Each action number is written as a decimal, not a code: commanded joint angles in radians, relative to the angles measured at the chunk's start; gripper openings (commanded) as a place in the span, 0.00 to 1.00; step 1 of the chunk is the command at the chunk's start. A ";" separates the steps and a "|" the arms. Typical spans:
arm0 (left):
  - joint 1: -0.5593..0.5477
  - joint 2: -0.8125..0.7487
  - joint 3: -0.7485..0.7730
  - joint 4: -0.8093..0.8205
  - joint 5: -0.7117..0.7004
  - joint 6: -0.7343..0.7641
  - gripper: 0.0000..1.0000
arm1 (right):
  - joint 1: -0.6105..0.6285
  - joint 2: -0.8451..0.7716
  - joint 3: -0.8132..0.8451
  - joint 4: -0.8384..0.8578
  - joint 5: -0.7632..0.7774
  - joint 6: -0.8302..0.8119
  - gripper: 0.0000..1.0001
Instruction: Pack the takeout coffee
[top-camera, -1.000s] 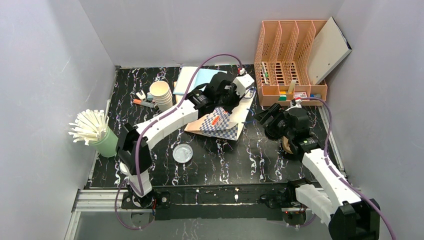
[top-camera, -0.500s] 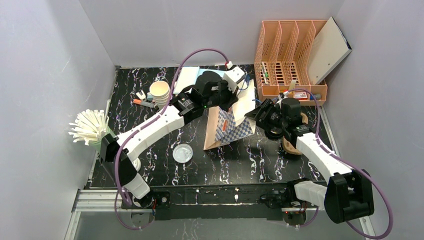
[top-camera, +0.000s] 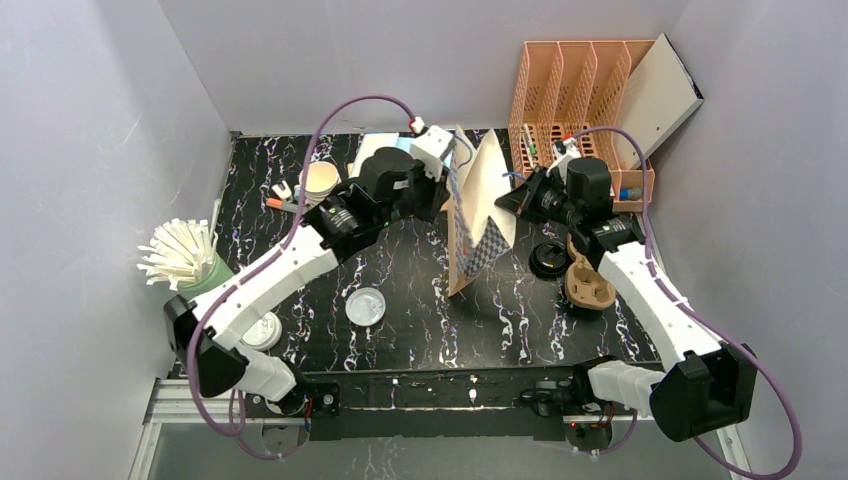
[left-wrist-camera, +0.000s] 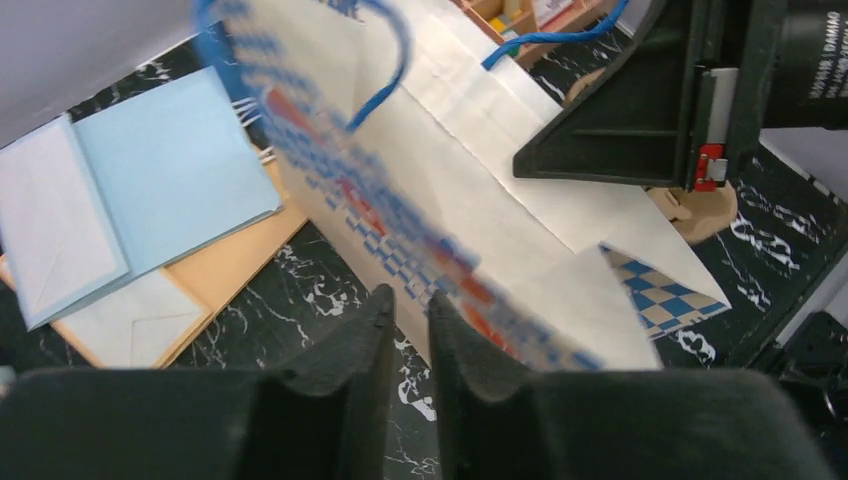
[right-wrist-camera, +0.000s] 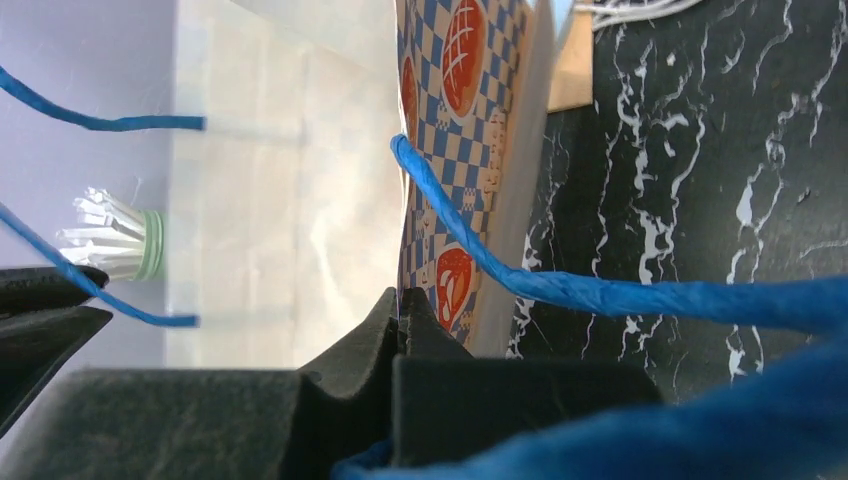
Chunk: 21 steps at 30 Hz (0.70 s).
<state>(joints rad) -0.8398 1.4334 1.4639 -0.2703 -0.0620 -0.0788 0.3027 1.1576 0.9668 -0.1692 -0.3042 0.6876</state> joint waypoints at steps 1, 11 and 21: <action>0.003 -0.118 -0.019 -0.069 -0.186 -0.099 0.24 | 0.057 0.013 0.149 -0.095 0.070 -0.110 0.01; 0.004 -0.283 -0.172 0.043 -0.263 -0.322 0.98 | 0.212 0.080 0.296 -0.172 0.244 -0.174 0.01; -0.002 -0.341 -0.369 0.373 -0.127 -0.539 0.98 | 0.338 0.135 0.354 -0.173 0.425 -0.205 0.01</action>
<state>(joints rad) -0.8391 1.0306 1.0378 -0.0238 -0.2901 -0.5369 0.6117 1.2915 1.2671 -0.3702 0.0200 0.5091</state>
